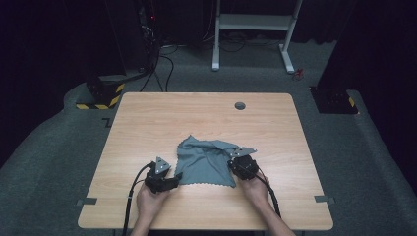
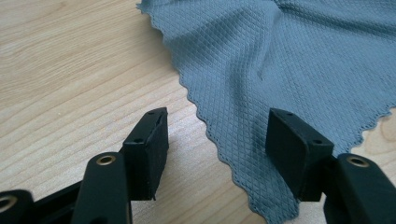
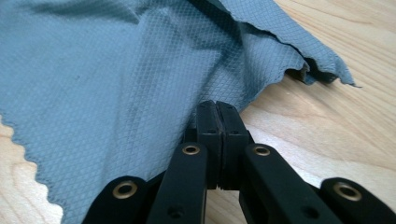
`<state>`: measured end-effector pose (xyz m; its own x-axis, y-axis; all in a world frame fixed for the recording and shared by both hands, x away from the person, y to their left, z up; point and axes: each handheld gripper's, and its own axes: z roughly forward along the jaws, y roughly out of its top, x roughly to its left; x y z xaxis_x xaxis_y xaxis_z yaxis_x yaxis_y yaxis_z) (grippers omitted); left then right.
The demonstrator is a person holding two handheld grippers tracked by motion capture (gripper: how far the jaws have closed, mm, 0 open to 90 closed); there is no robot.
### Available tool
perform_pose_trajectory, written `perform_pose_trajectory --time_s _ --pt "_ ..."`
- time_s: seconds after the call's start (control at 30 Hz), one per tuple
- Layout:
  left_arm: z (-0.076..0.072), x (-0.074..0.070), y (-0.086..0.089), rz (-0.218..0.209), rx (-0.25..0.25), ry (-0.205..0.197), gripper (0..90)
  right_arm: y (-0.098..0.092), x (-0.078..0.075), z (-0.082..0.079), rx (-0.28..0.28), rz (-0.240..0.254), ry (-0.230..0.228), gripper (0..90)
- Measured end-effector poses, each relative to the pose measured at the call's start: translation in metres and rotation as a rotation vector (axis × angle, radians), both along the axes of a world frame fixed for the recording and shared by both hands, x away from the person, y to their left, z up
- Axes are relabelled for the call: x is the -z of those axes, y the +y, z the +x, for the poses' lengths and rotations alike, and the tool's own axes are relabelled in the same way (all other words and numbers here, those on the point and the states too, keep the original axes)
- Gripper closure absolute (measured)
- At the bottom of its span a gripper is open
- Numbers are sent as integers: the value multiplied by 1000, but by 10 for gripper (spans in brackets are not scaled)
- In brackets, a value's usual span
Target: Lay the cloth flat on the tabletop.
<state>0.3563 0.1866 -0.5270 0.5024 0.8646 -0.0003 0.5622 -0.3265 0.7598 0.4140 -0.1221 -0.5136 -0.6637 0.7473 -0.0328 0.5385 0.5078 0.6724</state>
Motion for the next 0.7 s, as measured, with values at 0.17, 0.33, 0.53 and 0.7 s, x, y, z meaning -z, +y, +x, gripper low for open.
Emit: perform_pose_trajectory --time_s 0.17,0.33,0.53,0.7 --pt "0 0 0 0 1 0 393 -14 -10 1 35 13 -29 897" --pt "0 0 0 2 13 2 368 -32 -23 14 104 4 -40 895" --pt "0 0 -1 1 16 2 361 -35 -18 19 119 -15 -15 804" --pt "0 0 -1 1 16 2 361 -38 -18 -22 28 28 -35 784"
